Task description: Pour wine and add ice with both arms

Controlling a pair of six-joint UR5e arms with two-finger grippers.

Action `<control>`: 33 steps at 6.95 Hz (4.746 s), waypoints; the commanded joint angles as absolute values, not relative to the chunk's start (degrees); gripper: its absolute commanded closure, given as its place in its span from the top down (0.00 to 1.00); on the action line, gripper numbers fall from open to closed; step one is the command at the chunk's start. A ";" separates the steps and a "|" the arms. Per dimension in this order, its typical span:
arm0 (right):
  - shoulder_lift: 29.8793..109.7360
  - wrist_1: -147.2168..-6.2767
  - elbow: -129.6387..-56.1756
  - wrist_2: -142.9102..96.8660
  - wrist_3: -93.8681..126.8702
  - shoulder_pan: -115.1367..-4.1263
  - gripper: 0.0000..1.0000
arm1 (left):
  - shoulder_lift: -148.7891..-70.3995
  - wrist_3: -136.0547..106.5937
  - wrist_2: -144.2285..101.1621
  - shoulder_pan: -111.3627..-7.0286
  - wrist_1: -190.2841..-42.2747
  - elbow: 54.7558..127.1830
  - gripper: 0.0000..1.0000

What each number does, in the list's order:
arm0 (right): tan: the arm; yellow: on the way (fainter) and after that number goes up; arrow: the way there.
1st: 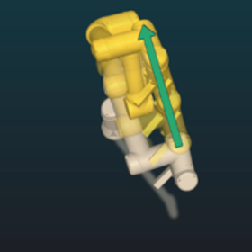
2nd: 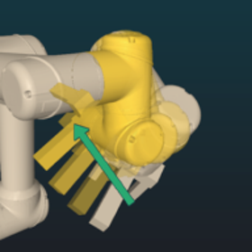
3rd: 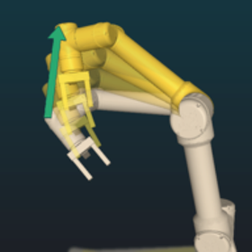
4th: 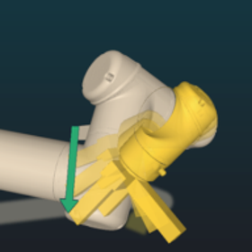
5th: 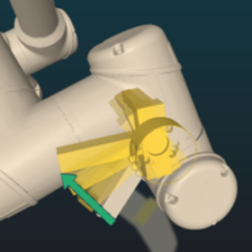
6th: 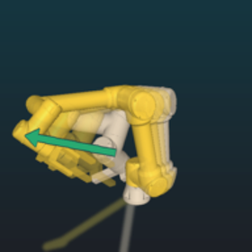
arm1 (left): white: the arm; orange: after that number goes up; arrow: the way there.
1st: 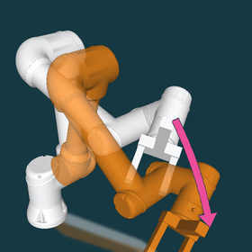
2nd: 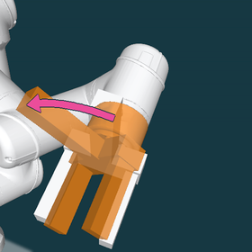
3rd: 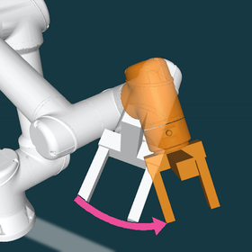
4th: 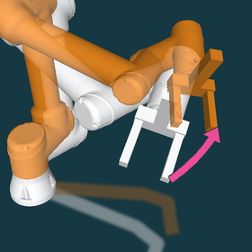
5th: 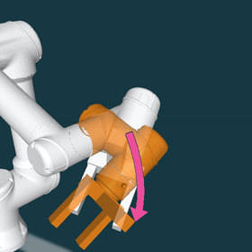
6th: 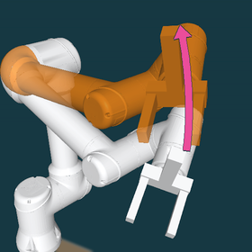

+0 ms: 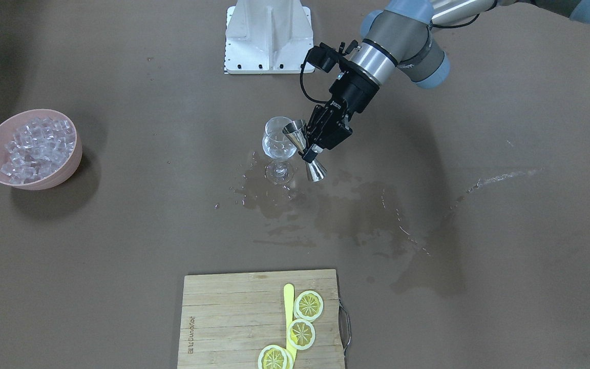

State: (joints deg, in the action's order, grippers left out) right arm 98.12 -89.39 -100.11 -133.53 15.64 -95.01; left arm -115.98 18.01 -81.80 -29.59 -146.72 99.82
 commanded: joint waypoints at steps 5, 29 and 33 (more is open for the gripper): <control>98.35 -89.38 -100.02 -133.51 15.65 -95.01 1.00 | -114.79 25.48 -77.09 -29.10 -146.51 102.30 0.00; 98.26 -89.38 -99.93 -133.51 16.35 -95.01 1.00 | -115.66 43.67 -55.72 -20.57 -143.70 103.53 0.00; 98.61 -89.38 -99.93 -133.33 16.26 -95.01 1.00 | -115.66 46.23 -54.40 -20.48 -143.70 104.84 0.00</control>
State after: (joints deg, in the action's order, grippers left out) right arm 98.42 -89.39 -99.88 -133.41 16.26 -95.01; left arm -115.70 46.03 -54.45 -20.56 -143.70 103.96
